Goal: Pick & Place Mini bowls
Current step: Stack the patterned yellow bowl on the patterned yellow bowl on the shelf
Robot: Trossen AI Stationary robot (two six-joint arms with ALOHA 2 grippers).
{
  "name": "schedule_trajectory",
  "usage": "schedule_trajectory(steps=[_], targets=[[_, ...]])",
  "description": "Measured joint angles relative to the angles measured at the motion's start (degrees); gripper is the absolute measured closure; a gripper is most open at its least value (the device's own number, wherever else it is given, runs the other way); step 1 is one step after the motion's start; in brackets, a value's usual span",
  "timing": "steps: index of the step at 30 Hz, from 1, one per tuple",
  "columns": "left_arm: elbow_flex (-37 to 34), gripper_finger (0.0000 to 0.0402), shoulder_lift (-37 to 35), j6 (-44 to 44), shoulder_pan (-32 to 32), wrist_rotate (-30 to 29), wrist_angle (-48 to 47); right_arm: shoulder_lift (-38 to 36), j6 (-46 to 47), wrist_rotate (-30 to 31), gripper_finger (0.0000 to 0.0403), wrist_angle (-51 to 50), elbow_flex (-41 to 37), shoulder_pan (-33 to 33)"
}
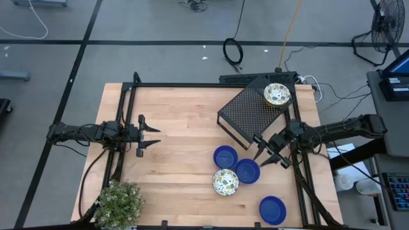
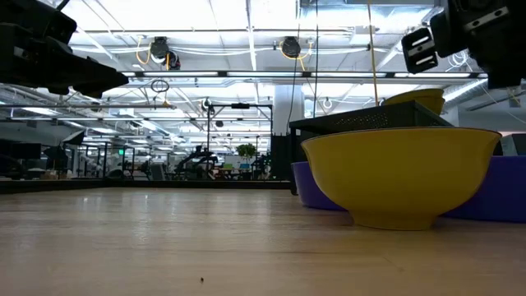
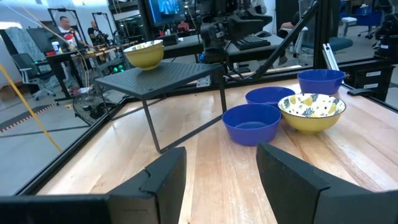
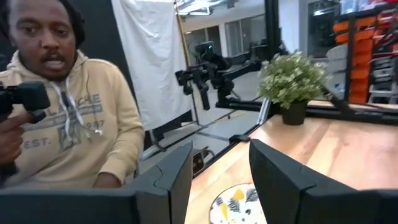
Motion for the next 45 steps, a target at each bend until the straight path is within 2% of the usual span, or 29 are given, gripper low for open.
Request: schedule_trajectory(steps=[8, 15, 37, 45], targets=[[0.0, 0.0204, 0.0, 0.0, 0.0, 0.0, 0.0, 0.0, 0.0, 0.1, 0.0259, 0.0, -0.7, 2.4], [0.0, 0.0204, 0.0, 0.0, 0.0, 0.0, 0.0, 0.0, 0.0, 4.7, 0.0259, -0.1, -0.7, 4.3], [0.0, 0.0204, 0.0, 0.0, 0.0, 0.0, 0.0, 0.0, -3.5, 5.0, 0.0259, -1.4, -0.7, 9.8], [0.0, 0.0204, 0.0, 0.0, 0.0, 0.0, 0.0, 0.0, -4.7, 13.6, 0.0259, -3.5, -0.7, 10.2]])
